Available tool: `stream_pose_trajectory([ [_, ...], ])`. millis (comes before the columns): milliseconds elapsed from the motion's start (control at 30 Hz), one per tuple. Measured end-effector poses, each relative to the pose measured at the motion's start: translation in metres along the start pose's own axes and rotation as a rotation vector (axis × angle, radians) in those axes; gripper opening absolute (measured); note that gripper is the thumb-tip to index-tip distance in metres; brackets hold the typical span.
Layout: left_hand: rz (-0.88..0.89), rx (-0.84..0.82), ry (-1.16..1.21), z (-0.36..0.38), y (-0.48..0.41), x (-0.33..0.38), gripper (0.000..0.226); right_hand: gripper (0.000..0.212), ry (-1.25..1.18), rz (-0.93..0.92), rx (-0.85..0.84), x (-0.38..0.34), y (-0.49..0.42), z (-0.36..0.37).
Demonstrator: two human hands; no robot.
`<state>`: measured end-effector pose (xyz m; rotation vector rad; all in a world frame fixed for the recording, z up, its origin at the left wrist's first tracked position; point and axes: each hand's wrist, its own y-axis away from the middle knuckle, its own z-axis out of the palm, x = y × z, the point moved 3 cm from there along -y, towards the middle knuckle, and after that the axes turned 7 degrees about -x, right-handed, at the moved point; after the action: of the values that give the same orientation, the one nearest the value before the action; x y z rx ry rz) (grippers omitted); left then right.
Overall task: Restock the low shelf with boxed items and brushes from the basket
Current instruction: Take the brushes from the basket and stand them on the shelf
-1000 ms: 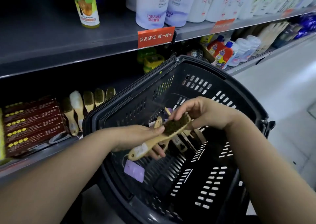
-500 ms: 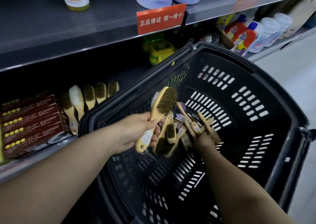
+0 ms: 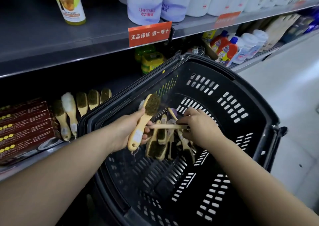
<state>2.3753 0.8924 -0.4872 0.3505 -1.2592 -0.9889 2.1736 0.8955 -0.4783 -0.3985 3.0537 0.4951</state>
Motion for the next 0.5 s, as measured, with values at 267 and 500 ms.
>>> stream_pose_trajectory([
  [267,0.062,-0.124,-0.174,0.006,0.004,-0.007,0.04,0.018,0.038,-0.321,0.647,0.0,0.048,-0.016],
  [500,0.052,-0.289,-0.162,0.01,0.003,-0.004,0.039,0.013,-0.046,-0.469,0.745,-0.014,0.025,-0.014],
])
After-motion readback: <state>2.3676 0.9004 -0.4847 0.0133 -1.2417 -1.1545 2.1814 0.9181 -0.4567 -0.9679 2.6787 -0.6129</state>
